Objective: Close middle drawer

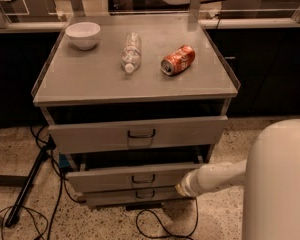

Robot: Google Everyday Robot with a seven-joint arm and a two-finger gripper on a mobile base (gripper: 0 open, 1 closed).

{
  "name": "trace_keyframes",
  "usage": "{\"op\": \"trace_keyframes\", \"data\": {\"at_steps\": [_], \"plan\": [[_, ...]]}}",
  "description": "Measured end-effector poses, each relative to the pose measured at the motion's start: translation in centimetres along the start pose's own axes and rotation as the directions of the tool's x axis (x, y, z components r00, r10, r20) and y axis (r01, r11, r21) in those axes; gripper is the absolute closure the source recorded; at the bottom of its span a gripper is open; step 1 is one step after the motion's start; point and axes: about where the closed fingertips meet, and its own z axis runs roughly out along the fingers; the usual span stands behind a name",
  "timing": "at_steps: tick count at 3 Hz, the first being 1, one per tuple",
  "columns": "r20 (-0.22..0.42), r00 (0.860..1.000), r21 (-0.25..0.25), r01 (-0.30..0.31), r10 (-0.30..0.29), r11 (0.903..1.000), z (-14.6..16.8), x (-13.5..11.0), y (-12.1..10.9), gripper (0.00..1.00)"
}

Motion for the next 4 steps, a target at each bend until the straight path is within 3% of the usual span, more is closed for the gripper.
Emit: {"op": "trace_keyframes", "data": {"at_steps": [3, 4], "plan": [[0.095, 0.995, 0.009, -0.007, 0.006, 0.9999, 1.9, -7.0, 0.3, 1.00], [0.120, 0.993, 0.008, 0.004, -0.005, 1.0000, 2.1, -8.1, 0.8, 1.00]]}}
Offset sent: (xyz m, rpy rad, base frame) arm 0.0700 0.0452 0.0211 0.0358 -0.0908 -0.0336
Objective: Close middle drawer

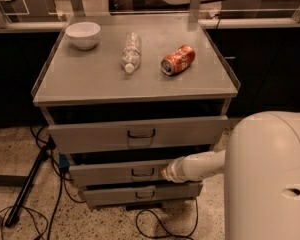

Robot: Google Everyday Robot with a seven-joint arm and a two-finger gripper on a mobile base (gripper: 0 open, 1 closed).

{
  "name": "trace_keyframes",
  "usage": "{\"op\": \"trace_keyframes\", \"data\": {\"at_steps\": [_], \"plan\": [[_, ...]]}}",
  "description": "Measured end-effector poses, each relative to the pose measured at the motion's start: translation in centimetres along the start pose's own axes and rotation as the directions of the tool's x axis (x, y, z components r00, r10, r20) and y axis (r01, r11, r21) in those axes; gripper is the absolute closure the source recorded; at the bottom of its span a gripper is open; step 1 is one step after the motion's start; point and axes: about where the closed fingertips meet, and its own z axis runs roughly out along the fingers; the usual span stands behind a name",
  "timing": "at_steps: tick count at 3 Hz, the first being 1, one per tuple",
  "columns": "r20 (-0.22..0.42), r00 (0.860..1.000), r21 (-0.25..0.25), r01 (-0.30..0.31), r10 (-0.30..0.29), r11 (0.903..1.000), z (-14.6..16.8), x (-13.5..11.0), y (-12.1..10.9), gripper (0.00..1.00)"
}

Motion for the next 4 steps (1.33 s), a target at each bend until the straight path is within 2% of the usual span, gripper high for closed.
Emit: {"op": "trace_keyframes", "data": {"at_steps": [1, 3, 4], "plan": [[0.018, 1.000, 0.002, 0.009, -0.009, 1.0000, 0.3, -1.0, 0.4, 1.00], [0.021, 1.000, 0.021, 0.019, -0.019, 0.9996, 0.6, -1.5, 0.2, 1.00], [-0.008, 1.000, -0.008, -0.008, 0.008, 0.9999, -1.2, 0.5, 0.5, 1.00]]}}
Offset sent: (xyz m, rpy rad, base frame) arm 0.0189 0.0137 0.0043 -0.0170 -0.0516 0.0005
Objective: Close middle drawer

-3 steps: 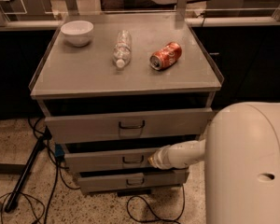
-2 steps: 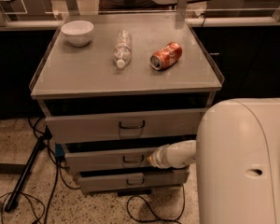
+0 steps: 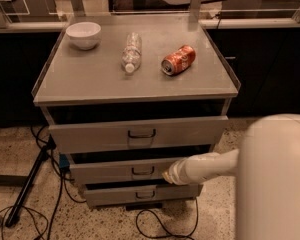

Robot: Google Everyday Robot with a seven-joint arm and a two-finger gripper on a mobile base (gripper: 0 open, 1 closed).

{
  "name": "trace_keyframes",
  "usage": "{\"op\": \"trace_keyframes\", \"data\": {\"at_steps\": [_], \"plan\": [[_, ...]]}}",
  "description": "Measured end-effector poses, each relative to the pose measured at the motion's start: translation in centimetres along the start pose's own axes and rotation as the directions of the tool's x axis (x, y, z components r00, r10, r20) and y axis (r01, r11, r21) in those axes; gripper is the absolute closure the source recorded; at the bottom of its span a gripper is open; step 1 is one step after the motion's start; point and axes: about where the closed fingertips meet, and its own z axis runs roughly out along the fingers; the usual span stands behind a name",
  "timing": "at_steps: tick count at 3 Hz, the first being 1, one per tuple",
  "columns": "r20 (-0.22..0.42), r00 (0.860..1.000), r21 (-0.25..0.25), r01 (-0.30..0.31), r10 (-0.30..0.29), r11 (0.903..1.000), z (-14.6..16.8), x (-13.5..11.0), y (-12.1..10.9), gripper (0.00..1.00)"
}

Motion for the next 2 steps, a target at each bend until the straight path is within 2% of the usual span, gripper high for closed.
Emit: {"op": "trace_keyframes", "data": {"at_steps": [1, 2], "plan": [[-0.057, 0.998, -0.085, -0.038, 0.033, 0.9956, -4.9, 3.5, 2.7, 1.00], [-0.092, 0.993, -0.098, -0.080, 0.071, 0.9920, -6.4, 6.1, 2.5, 0.82]]}}
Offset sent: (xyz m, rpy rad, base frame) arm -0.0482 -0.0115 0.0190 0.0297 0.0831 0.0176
